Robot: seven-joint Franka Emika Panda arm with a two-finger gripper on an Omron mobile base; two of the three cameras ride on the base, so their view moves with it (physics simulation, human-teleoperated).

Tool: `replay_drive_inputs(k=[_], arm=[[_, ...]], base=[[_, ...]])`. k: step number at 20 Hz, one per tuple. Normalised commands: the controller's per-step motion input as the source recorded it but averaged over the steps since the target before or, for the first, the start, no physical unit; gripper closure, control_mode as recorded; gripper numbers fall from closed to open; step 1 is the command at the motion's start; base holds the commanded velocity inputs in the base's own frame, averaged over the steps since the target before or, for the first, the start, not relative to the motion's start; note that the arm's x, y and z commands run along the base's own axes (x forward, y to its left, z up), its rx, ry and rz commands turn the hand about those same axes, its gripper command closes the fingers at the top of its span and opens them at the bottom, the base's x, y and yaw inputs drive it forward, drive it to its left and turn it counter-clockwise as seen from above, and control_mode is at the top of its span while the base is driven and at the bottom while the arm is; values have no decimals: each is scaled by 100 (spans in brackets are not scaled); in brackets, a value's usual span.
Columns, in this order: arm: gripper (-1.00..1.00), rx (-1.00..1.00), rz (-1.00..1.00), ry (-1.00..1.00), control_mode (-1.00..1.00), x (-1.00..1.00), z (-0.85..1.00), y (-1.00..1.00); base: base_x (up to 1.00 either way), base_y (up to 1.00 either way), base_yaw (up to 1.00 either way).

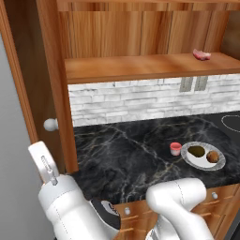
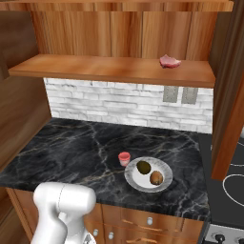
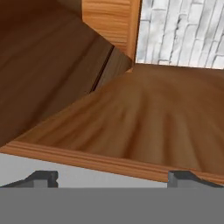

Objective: Pick the avocado and bread from the counter and place them on the plate. Then pick the jam from the cabinet and place it next to the plate. Lastly close the cabinet door.

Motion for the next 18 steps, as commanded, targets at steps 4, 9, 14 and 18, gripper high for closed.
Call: replay_drive_inputs(k=[4,9,14,18], arm=[[-100,7,0,-7,-100,11,0,1],[-100,10,0,-12,-100,-14,9,-4],[-100,12,0,-20,-100,-33,27,-22],[-100,18,0,-19,-100,-28,26,-41]], base=[[0,0,0],[0,0,0],[0,0,0],[0,0,0]])
